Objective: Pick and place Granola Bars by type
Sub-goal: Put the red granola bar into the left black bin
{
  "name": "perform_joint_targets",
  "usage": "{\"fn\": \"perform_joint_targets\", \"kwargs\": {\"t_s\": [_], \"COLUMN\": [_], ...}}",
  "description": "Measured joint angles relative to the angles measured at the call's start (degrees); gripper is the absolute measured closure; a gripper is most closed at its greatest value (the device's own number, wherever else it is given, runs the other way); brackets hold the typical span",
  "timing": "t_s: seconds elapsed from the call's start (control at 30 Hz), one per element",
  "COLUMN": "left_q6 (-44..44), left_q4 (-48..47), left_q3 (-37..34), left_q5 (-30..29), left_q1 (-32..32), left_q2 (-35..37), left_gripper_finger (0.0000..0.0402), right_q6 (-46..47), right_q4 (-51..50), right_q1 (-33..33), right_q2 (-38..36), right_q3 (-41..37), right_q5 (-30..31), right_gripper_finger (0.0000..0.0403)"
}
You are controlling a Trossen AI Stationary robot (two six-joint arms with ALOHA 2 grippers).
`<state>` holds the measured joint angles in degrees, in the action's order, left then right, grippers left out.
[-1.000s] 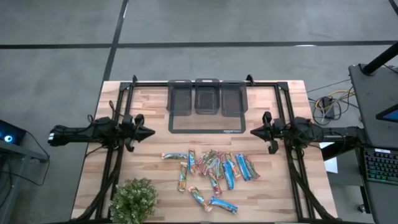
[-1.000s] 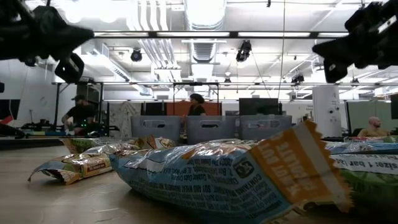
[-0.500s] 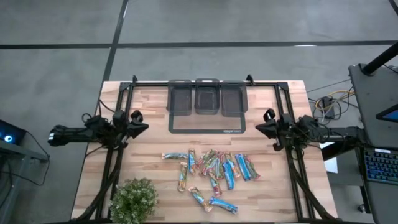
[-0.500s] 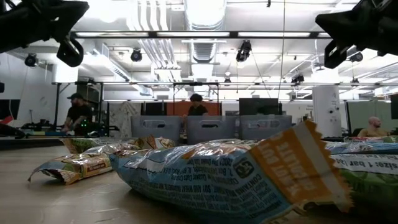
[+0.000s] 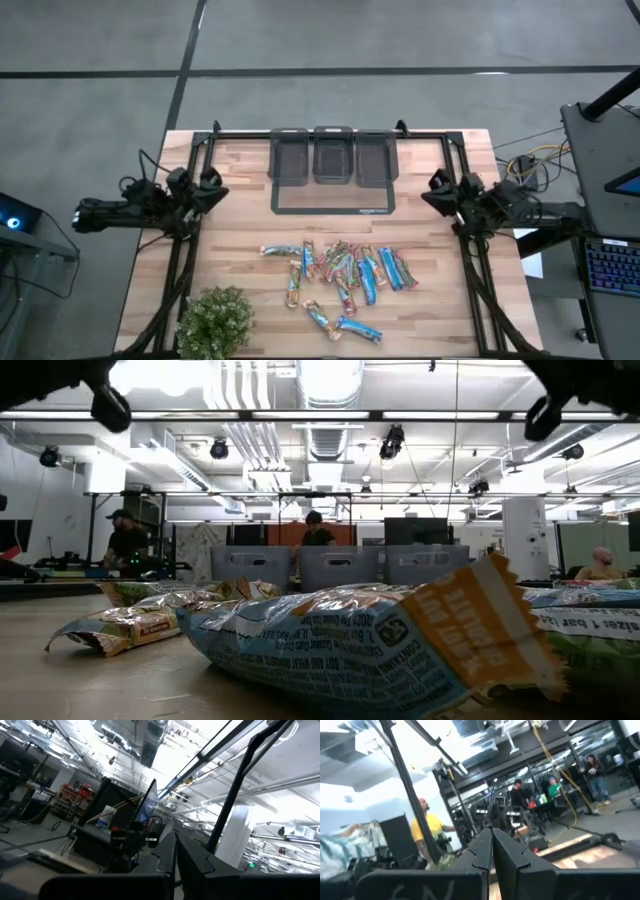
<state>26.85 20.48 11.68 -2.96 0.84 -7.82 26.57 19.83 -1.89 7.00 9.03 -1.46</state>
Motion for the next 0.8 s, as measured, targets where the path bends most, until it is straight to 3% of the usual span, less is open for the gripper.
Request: {"fn": "perform_joint_targets", "kwargs": {"t_s": [0.33, 0.63, 0.8], "left_q6": [0.1, -3.07, -4.5], "left_q4": [-1.93, -23.13, -31.99], "left_q3": [12.32, 29.61, 36.2], "left_q5": [0.42, 2.09, 2.12], "left_q1": [0.0, 0.01, 0.0], "left_q2": [-12.19, -26.0, -31.1], "left_gripper_finger": [0.0401, 0.0402, 0.0402], "right_q6": [3.2, 3.17, 3.06], "right_q4": [-9.19, -17.27, -29.28], "right_q1": [0.0, 0.0, 0.05], "right_q2": [11.97, 29.48, 36.84], "right_q3": [15.24, 31.3, 39.54], "right_q5": [0.14, 0.06, -0.12], "right_gripper_finger": [0.0394, 0.0394, 0.0394]}}
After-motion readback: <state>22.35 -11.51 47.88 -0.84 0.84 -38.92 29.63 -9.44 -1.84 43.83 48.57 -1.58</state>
